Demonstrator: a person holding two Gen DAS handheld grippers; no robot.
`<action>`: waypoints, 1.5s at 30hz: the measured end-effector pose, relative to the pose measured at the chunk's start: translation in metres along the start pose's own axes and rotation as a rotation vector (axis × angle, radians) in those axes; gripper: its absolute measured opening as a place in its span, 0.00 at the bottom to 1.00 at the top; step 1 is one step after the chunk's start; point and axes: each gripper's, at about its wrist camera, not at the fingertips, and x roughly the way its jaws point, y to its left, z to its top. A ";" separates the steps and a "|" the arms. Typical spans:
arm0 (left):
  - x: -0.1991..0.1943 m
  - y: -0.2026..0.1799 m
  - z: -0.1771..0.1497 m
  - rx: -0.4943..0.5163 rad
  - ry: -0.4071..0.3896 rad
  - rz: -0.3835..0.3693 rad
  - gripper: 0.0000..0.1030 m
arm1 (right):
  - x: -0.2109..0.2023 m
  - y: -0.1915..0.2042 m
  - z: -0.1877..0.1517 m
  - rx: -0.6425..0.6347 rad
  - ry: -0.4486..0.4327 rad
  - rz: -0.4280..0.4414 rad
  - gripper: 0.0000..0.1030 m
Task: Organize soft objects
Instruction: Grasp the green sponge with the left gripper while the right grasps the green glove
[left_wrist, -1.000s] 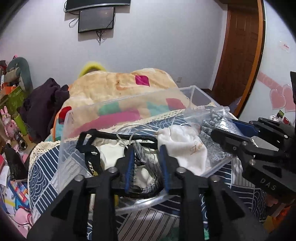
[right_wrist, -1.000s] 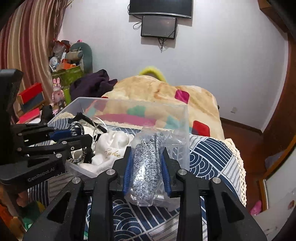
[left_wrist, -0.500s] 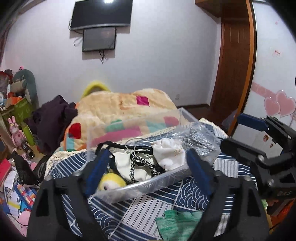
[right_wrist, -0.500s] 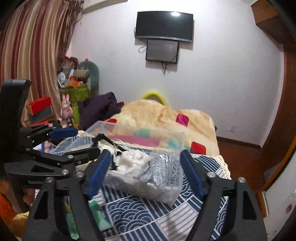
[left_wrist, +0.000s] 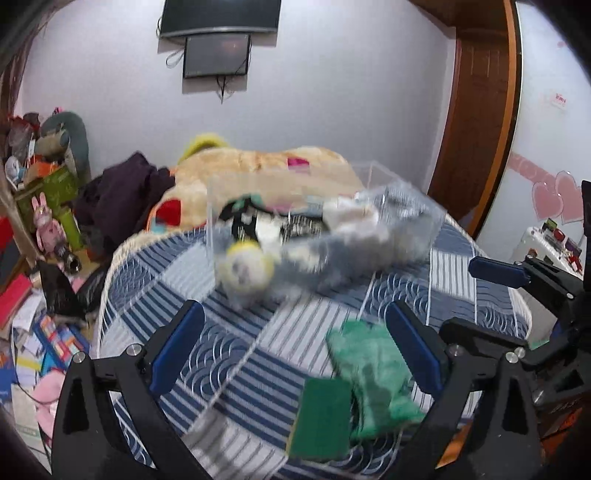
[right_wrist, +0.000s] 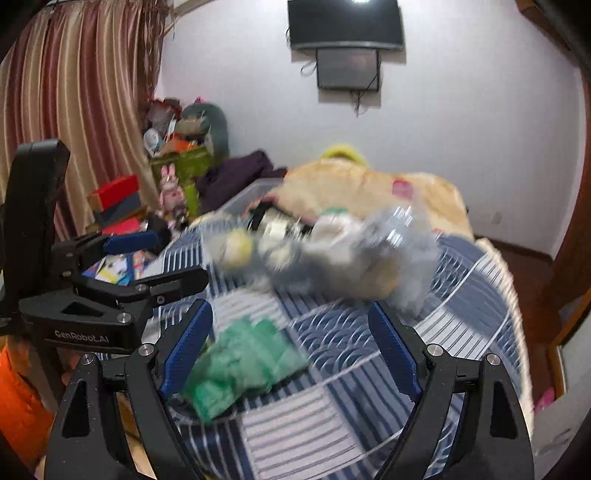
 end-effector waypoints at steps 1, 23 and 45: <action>0.002 0.002 -0.005 -0.004 0.013 0.004 0.97 | 0.003 0.002 -0.006 0.003 0.014 0.010 0.82; 0.020 -0.004 -0.048 -0.019 0.105 -0.038 0.81 | 0.023 0.004 -0.031 0.030 0.096 0.019 0.16; -0.001 -0.024 -0.004 0.011 -0.006 -0.108 0.35 | -0.024 -0.032 0.011 0.085 -0.090 -0.068 0.16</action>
